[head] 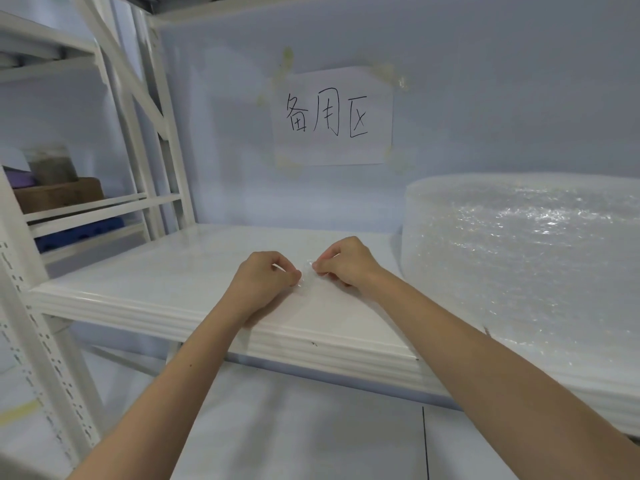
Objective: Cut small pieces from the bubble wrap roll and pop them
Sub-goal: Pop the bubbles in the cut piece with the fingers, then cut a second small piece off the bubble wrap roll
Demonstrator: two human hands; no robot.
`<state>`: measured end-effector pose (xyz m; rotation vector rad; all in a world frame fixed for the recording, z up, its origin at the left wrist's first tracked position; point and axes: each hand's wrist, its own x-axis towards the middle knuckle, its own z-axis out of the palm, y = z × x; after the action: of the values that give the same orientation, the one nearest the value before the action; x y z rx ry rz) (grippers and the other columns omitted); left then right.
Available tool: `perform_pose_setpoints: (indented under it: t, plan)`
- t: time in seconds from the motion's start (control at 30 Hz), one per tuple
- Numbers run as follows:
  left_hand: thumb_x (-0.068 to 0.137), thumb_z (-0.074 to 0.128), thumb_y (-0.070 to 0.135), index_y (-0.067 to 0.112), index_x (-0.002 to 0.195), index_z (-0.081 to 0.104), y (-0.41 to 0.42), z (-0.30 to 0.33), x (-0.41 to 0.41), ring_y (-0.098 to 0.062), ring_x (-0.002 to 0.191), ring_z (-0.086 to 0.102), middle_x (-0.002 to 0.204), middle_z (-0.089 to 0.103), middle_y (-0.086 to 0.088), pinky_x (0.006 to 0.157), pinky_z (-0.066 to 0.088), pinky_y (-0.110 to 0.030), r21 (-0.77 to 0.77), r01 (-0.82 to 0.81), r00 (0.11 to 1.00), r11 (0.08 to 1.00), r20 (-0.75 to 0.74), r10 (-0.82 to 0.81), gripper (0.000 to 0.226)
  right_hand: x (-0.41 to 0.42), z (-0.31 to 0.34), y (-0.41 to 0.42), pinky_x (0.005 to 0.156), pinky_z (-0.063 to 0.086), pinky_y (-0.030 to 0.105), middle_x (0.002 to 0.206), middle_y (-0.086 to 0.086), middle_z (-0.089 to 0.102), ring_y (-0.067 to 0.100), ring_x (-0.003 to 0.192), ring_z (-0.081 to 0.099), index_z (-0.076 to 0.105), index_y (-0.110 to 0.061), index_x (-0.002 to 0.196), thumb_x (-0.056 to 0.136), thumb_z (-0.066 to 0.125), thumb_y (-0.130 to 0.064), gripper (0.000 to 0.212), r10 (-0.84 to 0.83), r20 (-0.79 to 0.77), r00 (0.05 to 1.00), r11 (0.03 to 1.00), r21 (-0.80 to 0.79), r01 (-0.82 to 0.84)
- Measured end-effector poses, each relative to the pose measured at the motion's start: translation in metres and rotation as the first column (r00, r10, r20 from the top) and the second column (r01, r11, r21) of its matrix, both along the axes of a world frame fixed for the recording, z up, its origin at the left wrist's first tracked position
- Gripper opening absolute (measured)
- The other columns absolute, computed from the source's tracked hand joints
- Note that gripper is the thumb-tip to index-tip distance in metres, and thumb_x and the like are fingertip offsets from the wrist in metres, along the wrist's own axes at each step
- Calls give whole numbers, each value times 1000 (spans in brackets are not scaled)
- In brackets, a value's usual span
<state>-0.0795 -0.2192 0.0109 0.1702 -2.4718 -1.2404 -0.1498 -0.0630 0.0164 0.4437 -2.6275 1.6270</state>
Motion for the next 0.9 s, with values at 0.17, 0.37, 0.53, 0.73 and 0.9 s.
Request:
perform_pose_setpoints:
  t: [0.17,0.37,0.53,0.73,0.9]
  plan:
    - [83,70,24,14,81,74,-1,-3,-3,-15,81,63,82,70,3,70,47,-27,-187,-21,1000,982,-6,20,12,-7,-3,-2,65,44,22,82,4,70,15,75,59,76,-3,88,80,77,-19,18,6,-94,996,995,99,3]
    - [89,64,28,10,78,74,-3,0,-2,-17,71,59,77,70,1,62,43,-26,-167,-44,999,985,-32,40,24,-10,-4,-1,74,42,25,87,5,66,19,81,58,75,-1,92,90,66,-21,22,19,-155,988,989,145,4]
    - [90,61,28,-2,84,70,-2,8,5,-27,69,57,93,72,-19,64,42,-30,-99,-65,995,993,-85,57,32,7,7,15,55,38,20,77,-1,60,12,62,52,70,-8,90,95,55,-18,19,-12,-220,975,998,60,26]
    - [90,58,28,13,81,73,43,23,26,-24,94,67,93,75,-5,82,53,-37,-18,65,981,998,-182,-68,23,89,17,69,59,48,24,79,-1,70,15,67,61,72,-12,87,91,51,-21,23,40,-325,945,985,172,17]
    - [89,59,40,21,82,73,106,21,49,-28,87,66,90,74,-4,80,54,-44,0,350,927,937,-146,-347,25,169,3,162,49,41,23,69,15,66,11,50,48,67,-2,74,91,54,-29,34,-68,-303,951,944,289,160]
